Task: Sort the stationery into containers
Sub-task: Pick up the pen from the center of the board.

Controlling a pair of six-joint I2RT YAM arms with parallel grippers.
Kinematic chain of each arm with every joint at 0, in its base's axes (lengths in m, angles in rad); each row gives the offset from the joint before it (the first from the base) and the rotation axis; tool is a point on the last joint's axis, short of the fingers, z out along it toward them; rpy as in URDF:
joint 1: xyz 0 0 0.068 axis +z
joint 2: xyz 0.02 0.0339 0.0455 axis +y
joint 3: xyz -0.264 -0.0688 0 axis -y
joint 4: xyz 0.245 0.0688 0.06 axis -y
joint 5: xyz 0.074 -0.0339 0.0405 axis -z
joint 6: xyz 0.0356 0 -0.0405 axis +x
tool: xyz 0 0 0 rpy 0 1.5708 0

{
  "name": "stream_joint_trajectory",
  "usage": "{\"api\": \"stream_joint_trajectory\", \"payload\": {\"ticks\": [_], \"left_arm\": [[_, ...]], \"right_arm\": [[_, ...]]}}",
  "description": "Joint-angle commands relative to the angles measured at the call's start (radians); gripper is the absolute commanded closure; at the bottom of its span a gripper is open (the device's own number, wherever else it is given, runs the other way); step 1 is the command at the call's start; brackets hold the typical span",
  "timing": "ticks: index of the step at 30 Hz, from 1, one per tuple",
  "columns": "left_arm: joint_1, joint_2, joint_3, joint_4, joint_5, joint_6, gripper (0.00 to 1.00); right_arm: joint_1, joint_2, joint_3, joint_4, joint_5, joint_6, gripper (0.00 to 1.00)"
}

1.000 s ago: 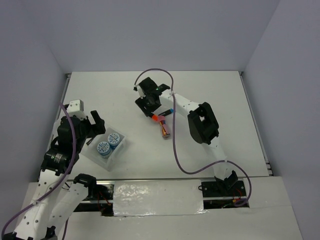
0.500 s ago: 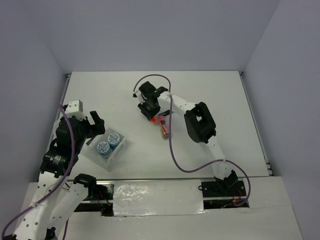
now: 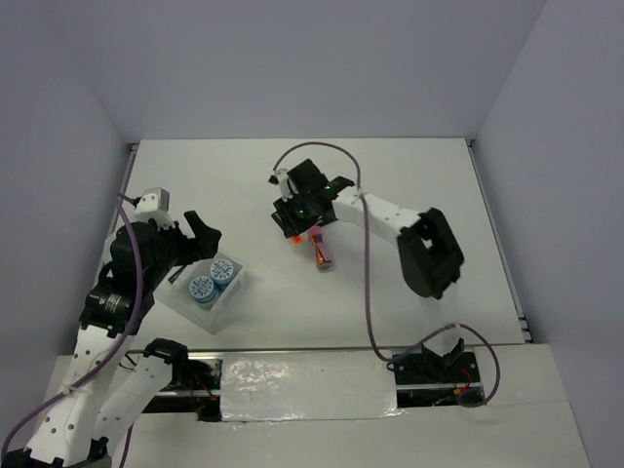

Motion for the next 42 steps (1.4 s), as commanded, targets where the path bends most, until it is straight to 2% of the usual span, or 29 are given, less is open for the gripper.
{"api": "stream_joint_trajectory", "payload": {"ticks": [1, 3, 6, 10, 14, 19, 25, 33, 36, 37, 42], "left_arm": [[0.004, 0.048, 0.092, 0.074, 0.163, -0.177, 0.01], [0.004, 0.062, 0.088, 0.133, 0.263, -0.289, 0.01], [0.004, 0.08, 0.042, 0.273, 0.378, -0.418, 0.01], [0.004, 0.105, 0.022, 0.379, 0.452, -0.49, 0.01], [0.004, 0.096, -0.027, 0.498, 0.516, -0.546, 0.04], [0.004, 0.051, -0.043, 0.508, 0.512, -0.534, 0.05], [0.004, 0.025, 0.002, 0.37, 0.411, -0.465, 0.05], [0.002, 0.014, -0.029, 0.511, 0.493, -0.469, 0.06], [0.004, 0.034, -0.038, 0.578, 0.535, -0.464, 0.11], [0.004, 0.039, -0.039, 0.595, 0.547, -0.464, 0.15], [0.002, 0.105, -0.027, 0.629, 0.616, -0.428, 0.19]], "right_arm": [[0.035, -0.333, -0.161, 0.28, -0.094, 0.151, 0.86], [0.085, -0.469, -0.256, 0.402, -0.086, 0.202, 0.86], [0.18, -0.577, -0.356, 0.467, -0.02, 0.251, 0.85], [0.273, -0.635, -0.393, 0.51, 0.093, 0.293, 0.85], [0.316, -0.651, -0.36, 0.493, 0.132, 0.302, 0.85], [0.331, -0.659, -0.338, 0.476, 0.196, 0.306, 0.84], [0.329, -0.668, -0.361, 0.459, 0.288, 0.333, 0.85], [0.331, -0.666, -0.375, 0.458, 0.248, 0.331, 0.86], [0.34, -0.649, -0.341, 0.432, 0.219, 0.329, 0.85], [0.346, -0.636, -0.332, 0.417, 0.219, 0.32, 0.85], [0.386, -0.597, -0.266, 0.378, 0.207, 0.303, 0.85]]}}
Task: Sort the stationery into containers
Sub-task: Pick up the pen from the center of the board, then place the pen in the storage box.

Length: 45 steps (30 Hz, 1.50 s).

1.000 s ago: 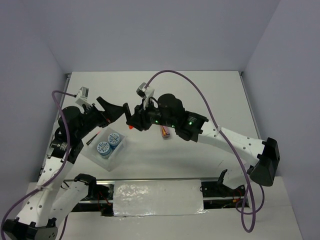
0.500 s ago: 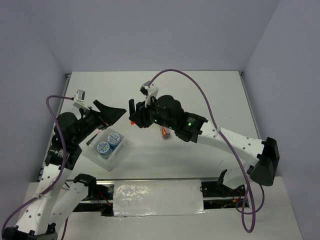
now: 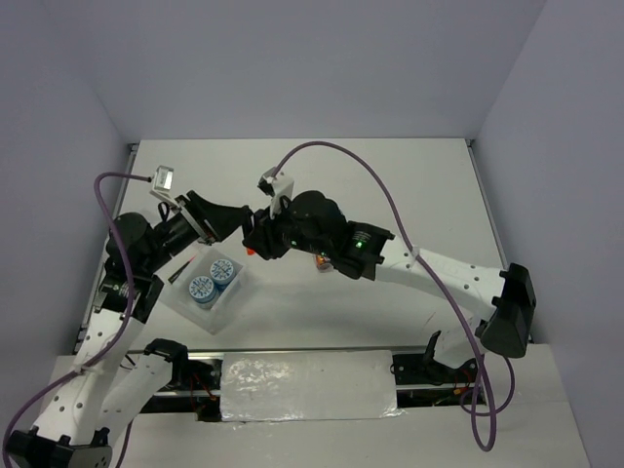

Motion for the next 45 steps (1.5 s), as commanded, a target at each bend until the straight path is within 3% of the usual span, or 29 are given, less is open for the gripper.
{"api": "stream_joint_trajectory", "payload": {"ticks": [1, 4, 6, 7, 9, 10, 12, 13, 16, 17, 18, 19, 23, 24, 26, 27, 33, 37, 45], "left_arm": [[-0.005, 0.032, 0.021, 0.076, 0.07, 0.064, 0.2], [-0.005, 0.041, 0.027, 0.053, 0.07, 0.093, 0.24], [-0.006, 0.051, 0.037, 0.013, 0.065, 0.111, 0.34], [-0.006, 0.052, 0.041, 0.003, 0.062, 0.127, 0.47], [-0.006, 0.058, 0.044, -0.021, 0.053, 0.14, 0.63], [-0.006, 0.057, 0.047, -0.024, 0.053, 0.15, 0.79], [-0.006, 0.068, 0.056, -0.081, 0.035, 0.176, 0.97], [-0.006, 0.074, 0.07, -0.099, 0.027, 0.186, 1.0], [-0.006, 0.106, 0.107, -0.191, -0.018, 0.252, 1.0], [-0.006, 0.112, 0.119, -0.216, -0.05, 0.275, 1.0], [-0.006, 0.118, 0.136, -0.246, -0.08, 0.3, 1.0], [-0.006, 0.132, 0.18, -0.329, -0.179, 0.364, 1.0], [-0.006, 0.213, 0.319, -0.586, -0.526, 0.536, 1.0], [-0.006, 0.236, 0.337, -0.619, -0.736, 0.556, 1.0], [-0.006, 0.31, 0.379, -0.688, -0.966, 0.635, 1.0], [-0.006, 0.336, 0.383, -0.684, -1.005, 0.674, 1.0], [-0.006, 0.509, 0.411, -0.701, -1.062, 0.889, 1.0], [0.001, 0.62, 0.4, -0.679, -1.217, 0.915, 1.0], [0.018, 0.709, 0.356, -0.601, -1.193, 0.923, 1.0]], "right_arm": [[0.027, 0.023, 0.068, -0.022, -0.017, -0.02, 0.85], [0.04, 0.035, 0.09, -0.027, -0.02, -0.022, 0.85], [0.046, 0.04, 0.094, -0.026, -0.017, -0.022, 0.85], [0.047, 0.042, 0.096, -0.024, -0.015, -0.022, 0.85], [0.046, 0.045, 0.097, -0.021, -0.009, -0.017, 0.85], [0.047, 0.046, 0.096, -0.019, -0.009, -0.016, 0.85], [0.049, 0.046, 0.091, -0.013, -0.007, -0.011, 0.83], [0.046, 0.046, 0.09, -0.01, 0.012, -0.012, 0.81], [0.044, 0.028, 0.047, 0.03, 0.009, -0.006, 0.6], [0.044, 0.019, 0.033, 0.046, 0.014, -0.003, 0.31], [0.041, 0.002, 0.015, 0.072, 0.02, 0.003, 0.09], [0.026, -0.007, -0.011, 0.076, 0.029, 0.006, 0.0], [-0.042, -0.066, -0.1, 0.054, 0.034, 0.05, 0.0], [-0.08, -0.108, -0.133, 0.062, 0.026, 0.06, 0.0], [-0.14, -0.18, -0.226, 0.092, 0.008, 0.069, 0.0], [-0.157, -0.202, -0.255, 0.109, -0.001, 0.072, 0.0], [-0.23, -0.316, -0.358, 0.087, -0.037, 0.032, 0.0], [-0.246, -0.353, -0.383, 0.073, -0.038, -0.002, 0.0], [-0.278, -0.419, -0.421, 0.07, -0.069, -0.023, 0.0]]}}
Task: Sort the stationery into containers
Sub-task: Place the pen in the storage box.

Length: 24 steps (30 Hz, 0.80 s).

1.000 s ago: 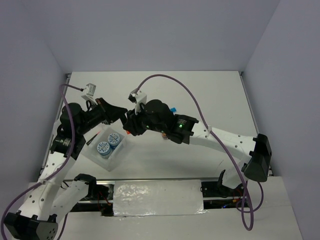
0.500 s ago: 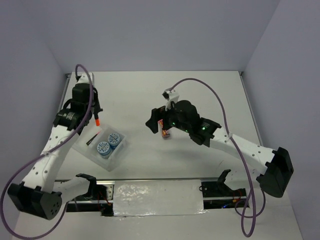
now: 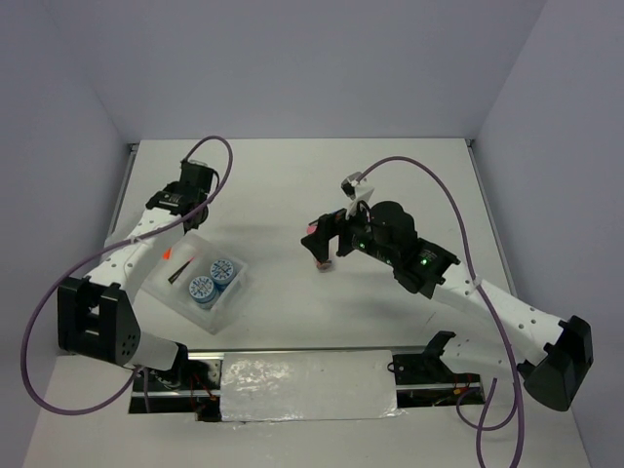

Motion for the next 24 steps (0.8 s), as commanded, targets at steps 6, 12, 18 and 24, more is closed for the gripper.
{"api": "stream_joint_trajectory", "payload": {"ticks": [6, 12, 18, 24], "left_arm": [[0.018, -0.003, -0.078, 0.078, -0.082, -0.008, 0.89], [0.021, -0.006, -0.115, 0.09, -0.105, -0.047, 0.51], [0.034, -0.06, -0.131, 0.139, -0.058, -0.059, 0.36], [0.034, -0.165, -0.08, 0.082, 0.028, -0.168, 0.01]], "right_arm": [[-0.026, -0.054, 0.0, 0.02, -0.026, -0.042, 0.0], [-0.028, -0.049, 0.011, 0.023, -0.029, -0.037, 0.0], [-0.029, -0.036, 0.02, 0.016, -0.036, -0.032, 0.0], [-0.074, 0.102, 0.149, -0.171, 0.088, 0.038, 0.0]]}}
